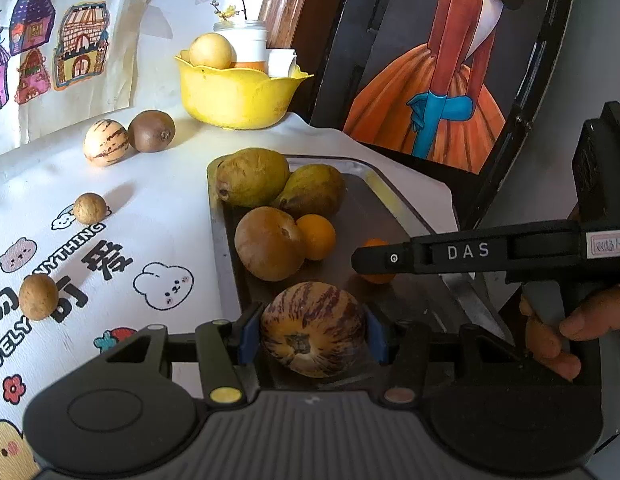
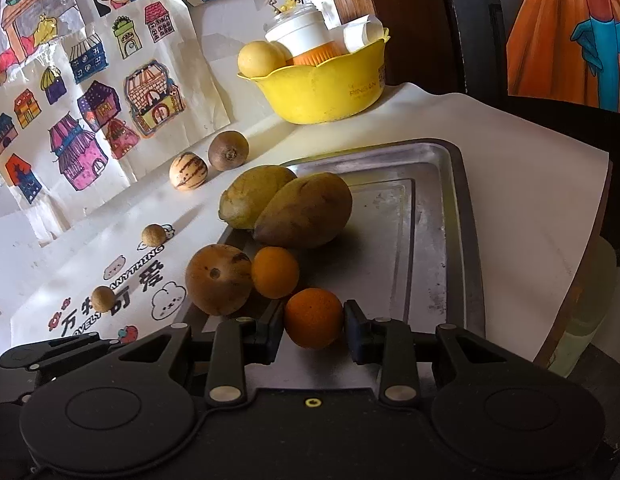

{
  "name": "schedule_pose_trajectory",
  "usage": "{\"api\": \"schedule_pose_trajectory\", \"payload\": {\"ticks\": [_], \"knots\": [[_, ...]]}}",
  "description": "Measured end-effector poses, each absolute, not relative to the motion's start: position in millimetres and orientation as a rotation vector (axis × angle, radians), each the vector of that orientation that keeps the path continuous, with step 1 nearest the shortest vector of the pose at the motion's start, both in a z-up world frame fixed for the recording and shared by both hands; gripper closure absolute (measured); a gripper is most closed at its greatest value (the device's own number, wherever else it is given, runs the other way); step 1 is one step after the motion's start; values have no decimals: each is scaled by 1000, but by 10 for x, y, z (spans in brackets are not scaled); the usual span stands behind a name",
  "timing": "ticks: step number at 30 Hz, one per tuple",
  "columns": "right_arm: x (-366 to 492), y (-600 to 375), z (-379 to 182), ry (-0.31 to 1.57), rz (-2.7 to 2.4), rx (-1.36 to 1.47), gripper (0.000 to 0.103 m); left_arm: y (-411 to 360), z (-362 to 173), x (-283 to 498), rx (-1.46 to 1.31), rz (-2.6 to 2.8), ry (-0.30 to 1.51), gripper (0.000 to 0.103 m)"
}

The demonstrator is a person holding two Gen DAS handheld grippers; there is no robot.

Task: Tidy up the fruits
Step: 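Carry the striped melon with the left tool while the right tool carries the orange to the tray, then open the left tool to release the melon on the tray while the right tool releases the orange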

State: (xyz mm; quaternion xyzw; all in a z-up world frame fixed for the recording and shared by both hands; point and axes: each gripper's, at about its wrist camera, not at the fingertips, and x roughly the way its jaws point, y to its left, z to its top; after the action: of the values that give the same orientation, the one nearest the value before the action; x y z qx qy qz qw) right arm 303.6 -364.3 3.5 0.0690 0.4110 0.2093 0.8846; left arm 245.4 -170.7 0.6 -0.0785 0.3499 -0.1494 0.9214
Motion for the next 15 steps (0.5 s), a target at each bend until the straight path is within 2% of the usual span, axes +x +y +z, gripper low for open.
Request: {"api": "schedule_pose_trajectory", "payload": {"ticks": [15], "knots": [[3034, -3677, 32, 865, 425, 160, 65, -1729, -18, 2473, -152, -313, 732, 45]]}}
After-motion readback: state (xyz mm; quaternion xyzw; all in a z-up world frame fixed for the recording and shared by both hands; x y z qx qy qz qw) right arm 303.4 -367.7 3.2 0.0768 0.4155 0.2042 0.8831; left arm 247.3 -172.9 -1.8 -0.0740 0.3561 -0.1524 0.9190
